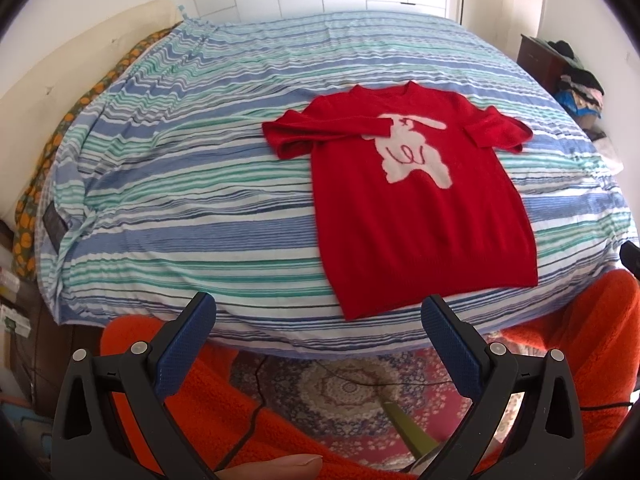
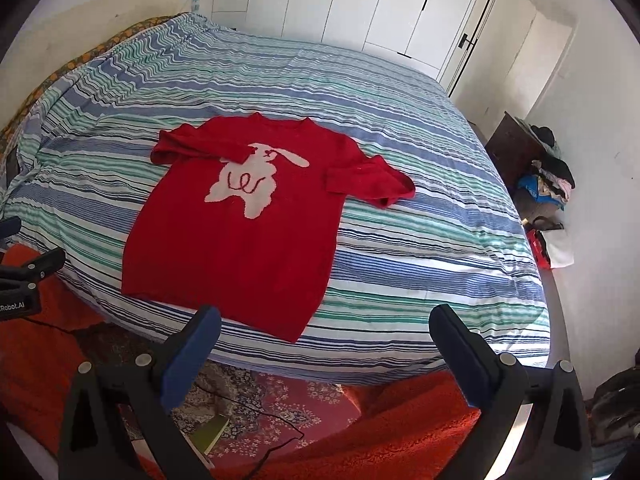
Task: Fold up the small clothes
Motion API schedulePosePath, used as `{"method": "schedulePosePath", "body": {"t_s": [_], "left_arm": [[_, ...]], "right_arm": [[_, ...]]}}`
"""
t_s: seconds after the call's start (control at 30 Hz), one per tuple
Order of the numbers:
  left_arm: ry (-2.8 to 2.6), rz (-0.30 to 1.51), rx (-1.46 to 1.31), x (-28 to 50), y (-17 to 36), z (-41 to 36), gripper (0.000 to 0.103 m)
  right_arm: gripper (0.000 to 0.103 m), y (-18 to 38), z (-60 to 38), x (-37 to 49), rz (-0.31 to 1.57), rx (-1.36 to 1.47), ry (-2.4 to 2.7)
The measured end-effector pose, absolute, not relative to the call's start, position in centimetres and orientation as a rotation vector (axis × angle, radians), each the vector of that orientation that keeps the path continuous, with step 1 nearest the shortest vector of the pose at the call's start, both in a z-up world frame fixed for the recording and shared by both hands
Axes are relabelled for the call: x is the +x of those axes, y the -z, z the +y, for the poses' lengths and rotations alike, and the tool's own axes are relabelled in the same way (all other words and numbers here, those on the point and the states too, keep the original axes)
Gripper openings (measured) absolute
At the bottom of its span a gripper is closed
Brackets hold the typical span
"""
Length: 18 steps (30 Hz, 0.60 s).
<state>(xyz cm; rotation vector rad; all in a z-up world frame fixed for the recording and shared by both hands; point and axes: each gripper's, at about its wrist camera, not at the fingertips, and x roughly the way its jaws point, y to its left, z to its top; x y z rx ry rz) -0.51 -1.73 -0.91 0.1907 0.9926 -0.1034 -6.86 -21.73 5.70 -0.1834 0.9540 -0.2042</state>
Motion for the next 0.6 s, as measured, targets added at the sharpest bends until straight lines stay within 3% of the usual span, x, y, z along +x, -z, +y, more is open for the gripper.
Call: {"method": "schedulePosePath", "body": {"t_s": [0.6], "left_arm": [[0.132,0.952,0.24,-1.0,0.0,-3.3,0.102]], "right_arm": [[0.102,-4.9,-22.8,-6.6,0.972,-0.147,0.255]]}}
